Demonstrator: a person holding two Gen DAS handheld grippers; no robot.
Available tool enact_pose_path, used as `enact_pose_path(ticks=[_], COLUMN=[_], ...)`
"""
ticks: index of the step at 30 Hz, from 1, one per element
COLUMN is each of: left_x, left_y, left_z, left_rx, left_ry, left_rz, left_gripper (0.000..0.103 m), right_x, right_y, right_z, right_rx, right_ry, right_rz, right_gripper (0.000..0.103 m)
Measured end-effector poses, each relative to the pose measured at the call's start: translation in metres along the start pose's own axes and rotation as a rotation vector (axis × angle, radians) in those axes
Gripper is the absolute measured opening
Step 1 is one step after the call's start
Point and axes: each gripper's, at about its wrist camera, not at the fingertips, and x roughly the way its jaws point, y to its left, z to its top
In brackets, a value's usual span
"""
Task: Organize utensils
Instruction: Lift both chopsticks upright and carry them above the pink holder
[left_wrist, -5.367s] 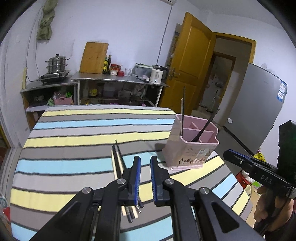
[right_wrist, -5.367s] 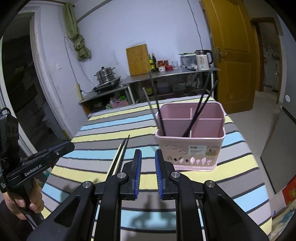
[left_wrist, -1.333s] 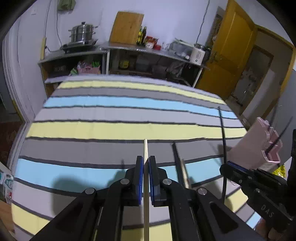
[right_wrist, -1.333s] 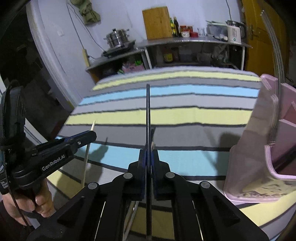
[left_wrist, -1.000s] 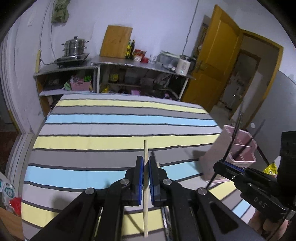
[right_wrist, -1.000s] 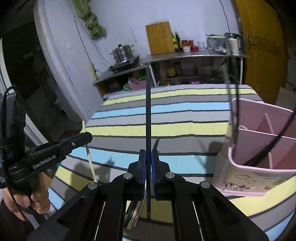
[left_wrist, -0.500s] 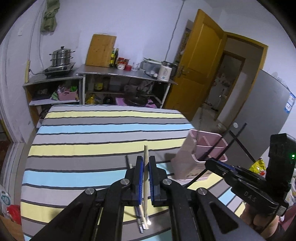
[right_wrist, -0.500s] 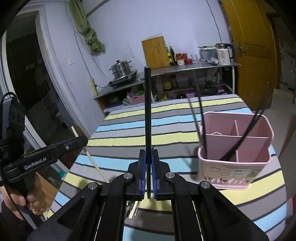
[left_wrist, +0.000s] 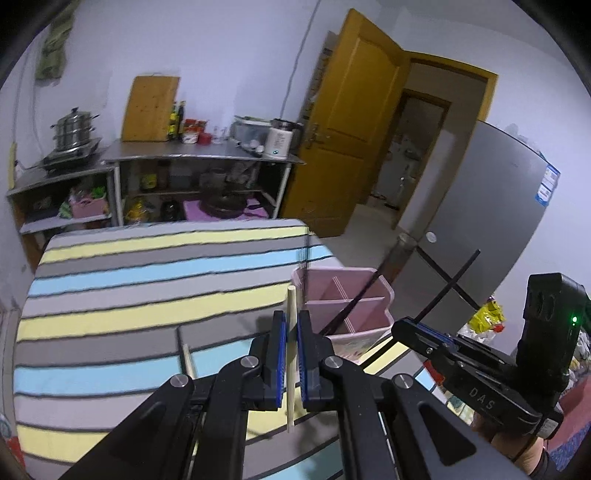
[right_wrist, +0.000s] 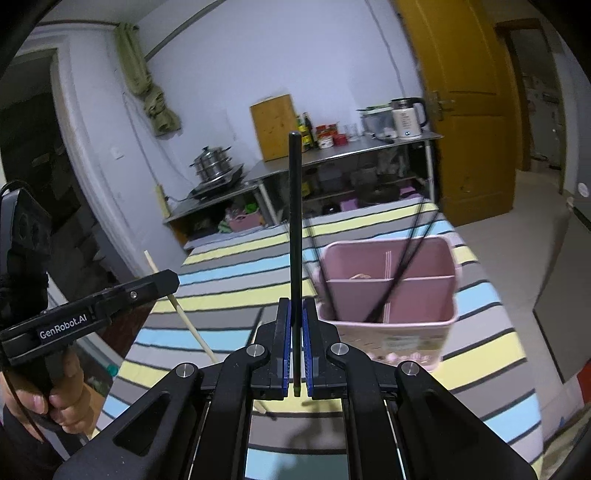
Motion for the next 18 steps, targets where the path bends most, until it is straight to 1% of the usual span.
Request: enact_pose_path(ticks=[8, 13, 18], left_x=[0.011, 0.017, 0.035], left_y=[-0.027, -0.035, -0.038], left_z=[0.039, 0.062, 0.073], left_rx=[0.027, 0.047, 0.061], left_ry=[-0.063, -0.110, -0.128], left_rz=[-0.027, -0.020, -0.004], left_gripper=[0.005, 0.005, 0.005], right_x=[-0.022, -0.022, -0.017], right_y=[-0.026, -0.034, -0.039], right_z=[0.031, 0.050, 0.059], right_rx=[0.019, 0.022, 0.029], right_ry=[-0.082, -0.123, -0.143], right_rz=[-0.054, -0.073, -0.087], right_gripper=[0.006, 0.006, 0.006])
